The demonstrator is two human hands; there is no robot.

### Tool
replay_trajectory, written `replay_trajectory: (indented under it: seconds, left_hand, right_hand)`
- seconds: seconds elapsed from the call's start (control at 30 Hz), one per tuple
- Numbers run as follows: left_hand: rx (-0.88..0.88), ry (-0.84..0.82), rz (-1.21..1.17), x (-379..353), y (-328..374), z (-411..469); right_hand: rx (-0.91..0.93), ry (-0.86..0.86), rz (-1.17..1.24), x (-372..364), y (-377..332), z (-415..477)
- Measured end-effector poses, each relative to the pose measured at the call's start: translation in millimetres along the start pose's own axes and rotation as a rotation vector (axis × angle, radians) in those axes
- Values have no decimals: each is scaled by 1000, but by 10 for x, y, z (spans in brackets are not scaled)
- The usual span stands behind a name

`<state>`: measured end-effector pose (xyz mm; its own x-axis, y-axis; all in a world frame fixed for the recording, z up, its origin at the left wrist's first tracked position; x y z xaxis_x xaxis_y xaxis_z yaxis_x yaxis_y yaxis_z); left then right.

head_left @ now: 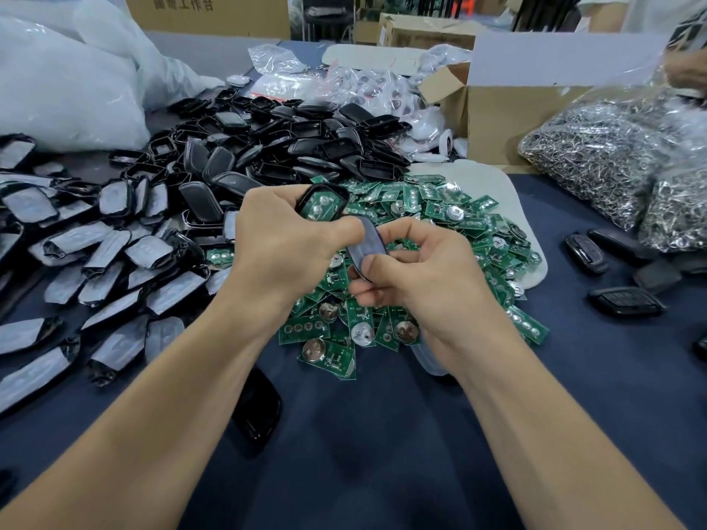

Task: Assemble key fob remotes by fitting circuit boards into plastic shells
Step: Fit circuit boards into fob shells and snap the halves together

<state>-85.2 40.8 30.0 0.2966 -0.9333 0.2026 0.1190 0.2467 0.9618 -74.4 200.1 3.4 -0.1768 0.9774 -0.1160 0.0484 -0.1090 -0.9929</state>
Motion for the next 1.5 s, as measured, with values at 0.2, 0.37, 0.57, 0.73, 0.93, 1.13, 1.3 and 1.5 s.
replay_trajectory:
  seconds: [0.2,0.37,0.57,0.73,0.93,1.13,1.3,1.5]
  left_hand:
    - [85,-127,-24,-71,-73,-6]
    - [110,-196,36,-37,-77,3]
    - [100,-143,80,-44,-57,-15]
    - [71,-123,49,-95,-31,-61]
    - [20,-73,-4,-29,7,-28]
    - [130,-289,-241,-148,-50,-23]
    - [151,-307,-230,-141,-117,8]
    - [179,-345,-201,-159,-98,-31]
  right_hand:
    - [28,75,-60,122,-40,5]
    - [18,49,-38,107,-33,-5]
    - [23,67,-85,80,0,4]
    - [47,69,-122,139,-19,13]
    - [-75,35,119,27,37,-14]
    - [-339,-274,556,-149,52,-95]
    - [-352,-373,604,-152,4,-116]
    - [-352,-460,711,-178,-24,-148]
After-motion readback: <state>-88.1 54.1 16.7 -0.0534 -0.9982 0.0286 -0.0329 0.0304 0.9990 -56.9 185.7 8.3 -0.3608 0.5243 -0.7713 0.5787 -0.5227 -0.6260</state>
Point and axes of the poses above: each hand's wrist, its own z-axis towards the middle knuckle, its own x-axis out of the back of the hand, y = z × x, the point moved 7 cm from there along z, towards the middle knuckle, and after that the axes turned 3 degrees about x, right-handed, at the moved point
